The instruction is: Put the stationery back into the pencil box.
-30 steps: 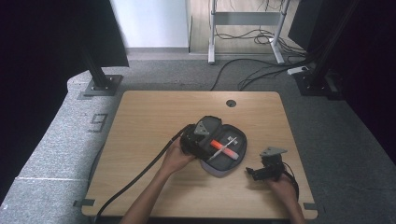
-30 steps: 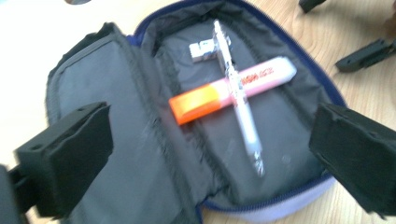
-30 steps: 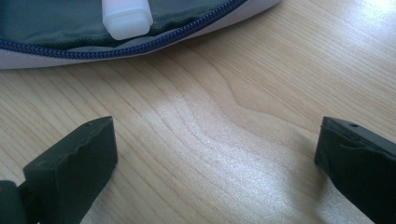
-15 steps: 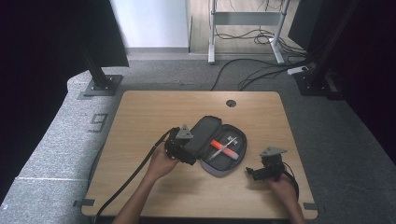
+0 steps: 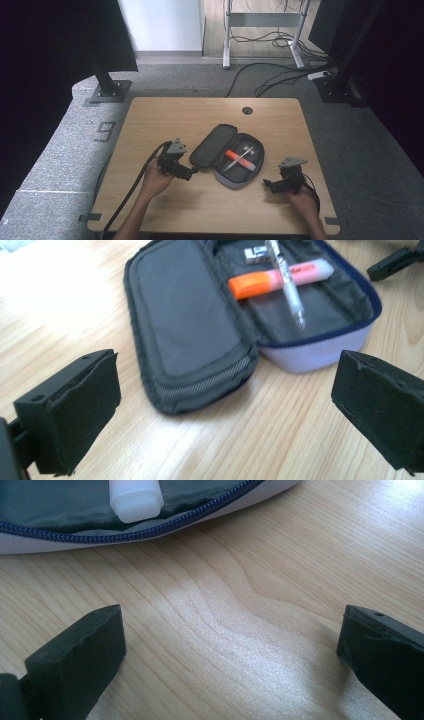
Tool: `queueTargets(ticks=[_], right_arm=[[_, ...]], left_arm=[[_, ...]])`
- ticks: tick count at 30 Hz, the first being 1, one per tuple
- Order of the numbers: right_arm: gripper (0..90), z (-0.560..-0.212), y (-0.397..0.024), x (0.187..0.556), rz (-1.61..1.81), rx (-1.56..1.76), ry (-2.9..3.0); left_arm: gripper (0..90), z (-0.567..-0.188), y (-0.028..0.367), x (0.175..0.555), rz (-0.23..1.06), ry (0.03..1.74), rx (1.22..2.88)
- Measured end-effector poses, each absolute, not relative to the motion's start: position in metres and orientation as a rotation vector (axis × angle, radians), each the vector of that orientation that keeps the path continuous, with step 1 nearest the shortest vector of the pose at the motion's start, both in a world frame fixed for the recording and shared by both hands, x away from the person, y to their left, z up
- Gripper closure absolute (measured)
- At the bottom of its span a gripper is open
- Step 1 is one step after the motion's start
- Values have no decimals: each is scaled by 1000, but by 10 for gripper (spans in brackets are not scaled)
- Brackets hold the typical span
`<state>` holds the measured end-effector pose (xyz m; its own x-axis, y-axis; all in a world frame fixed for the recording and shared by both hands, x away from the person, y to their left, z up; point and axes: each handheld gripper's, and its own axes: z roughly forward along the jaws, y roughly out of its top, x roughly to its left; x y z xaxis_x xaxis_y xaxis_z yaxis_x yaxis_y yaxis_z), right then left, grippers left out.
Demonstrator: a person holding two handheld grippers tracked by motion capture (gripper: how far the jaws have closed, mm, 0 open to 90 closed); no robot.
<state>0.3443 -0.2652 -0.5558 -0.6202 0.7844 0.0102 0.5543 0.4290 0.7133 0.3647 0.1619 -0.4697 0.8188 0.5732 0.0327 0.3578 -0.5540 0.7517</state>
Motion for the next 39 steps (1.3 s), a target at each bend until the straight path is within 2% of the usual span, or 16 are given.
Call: queueTargets(ticks=[14,28,39], right_arm=[[0,-556,-265,344,998,1151,2363],[0,-556,-265,344,998,1151,2363],[0,-556,-265,344,998,1154,2361]], left_arm=[[0,-502,192,357,353,735,2202],[0,-547,199,358,334,764,2309],[0,-548,200,361,292,819,2306]])
